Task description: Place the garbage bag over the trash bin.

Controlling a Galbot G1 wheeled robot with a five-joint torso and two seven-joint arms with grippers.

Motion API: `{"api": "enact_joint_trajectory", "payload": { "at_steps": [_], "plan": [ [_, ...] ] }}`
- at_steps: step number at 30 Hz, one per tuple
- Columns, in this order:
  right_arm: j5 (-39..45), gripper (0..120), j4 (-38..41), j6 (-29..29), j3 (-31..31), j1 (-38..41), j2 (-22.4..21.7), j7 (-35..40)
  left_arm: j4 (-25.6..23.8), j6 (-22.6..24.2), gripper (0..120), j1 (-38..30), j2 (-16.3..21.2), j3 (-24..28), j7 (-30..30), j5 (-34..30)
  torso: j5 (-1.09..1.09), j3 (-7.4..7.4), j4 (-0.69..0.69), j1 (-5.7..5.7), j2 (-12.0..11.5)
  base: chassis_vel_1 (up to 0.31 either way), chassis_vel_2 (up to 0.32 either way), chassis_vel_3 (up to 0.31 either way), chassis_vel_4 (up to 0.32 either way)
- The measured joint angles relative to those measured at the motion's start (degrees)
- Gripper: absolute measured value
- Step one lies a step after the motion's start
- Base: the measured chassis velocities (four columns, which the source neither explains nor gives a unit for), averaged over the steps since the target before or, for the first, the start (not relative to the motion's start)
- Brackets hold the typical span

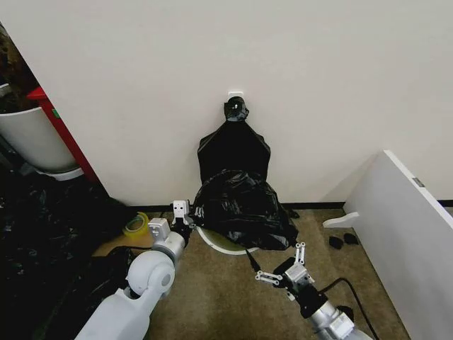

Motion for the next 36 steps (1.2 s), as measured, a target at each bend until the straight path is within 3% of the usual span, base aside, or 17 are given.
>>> {"api": "enact_joint_trajectory", "payload": {
  "at_steps": [10,13,19,21,24,25,30,32,36],
  "plan": [
    [-0.8,56,-0.3,-1.9,0.5,0.5,-1.4,0.5,-0.3,0.1,1,0.0,0.2,0.1,0.1,0.7,-0.01,0.0,-0.01,0.0,0.0,0.0,0.0,0.0,0.0],
    [-3.3,39,-1.4,0.4,0.5,0.3,-1.0,-0.9,-0.6,0.1,1,0.2,0.0,0.1,0.1,1.0,-0.01,0.0,-0.01,0.0,0.0,0.0,0.0,0.0,0.0],
    [-5.5,22,-2.6,2.7,0.8,0.5,-0.6,-1.9,-1.0,0.1,1,0.6,-0.1,0.1,0.1,1.1,-0.01,0.0,-0.01,0.0,0.0,0.0,0.0,0.0,0.0],
    [-6.2,11,-3.5,4.5,1.0,0.8,-0.2,-2.3,-1.4,0.2,1,0.9,-0.2,0.0,0.0,1.1,-0.01,0.0,0.0,0.0,0.0,0.0,0.0,0.0,0.0],
    [-6.3,9,-3.8,5.3,1.0,0.9,-0.1,-2.6,-1.5,0.2,1,1.0,-0.3,0.0,-0.1,1.1,-0.01,0.0,-0.01,0.0,0.0,0.0,0.0,0.0,0.0],
    [-6.2,0,-4.8,8.8,1.1,1.4,0.3,-4.0,-1.7,0.3,1,1.1,-0.4,0.0,-0.3,0.9,-0.01,0.0,-0.01,0.0,0.0,0.0,0.0,0.0,0.0],
    [-5.2,0,-6.7,15.6,1.1,2.3,1.0,-8.6,-2.1,0.7,1,1.1,-0.6,0.0,-1.1,-0.1,-0.01,0.0,0.0,0.0,0.0,0.0,0.0,0.0,0.0],
    [-0.1,0,-10.1,24.6,1.3,3.6,2.0,-22.0,-3.1,3.1,1,0.6,-1.4,-0.2,-4.2,-5.3,0.0,0.0,0.0,0.0,0.0,0.0,0.0,0.0,0.0],
    [0.9,0,-14.7,28.9,1.0,5.3,4.3,-30.5,-4.3,5.7,1,0.0,-2.9,-0.6,-7.0,-11.4,0.0,0.0,-0.01,0.0,0.0,0.0,0.0,0.0,0.0]
  ]
}}
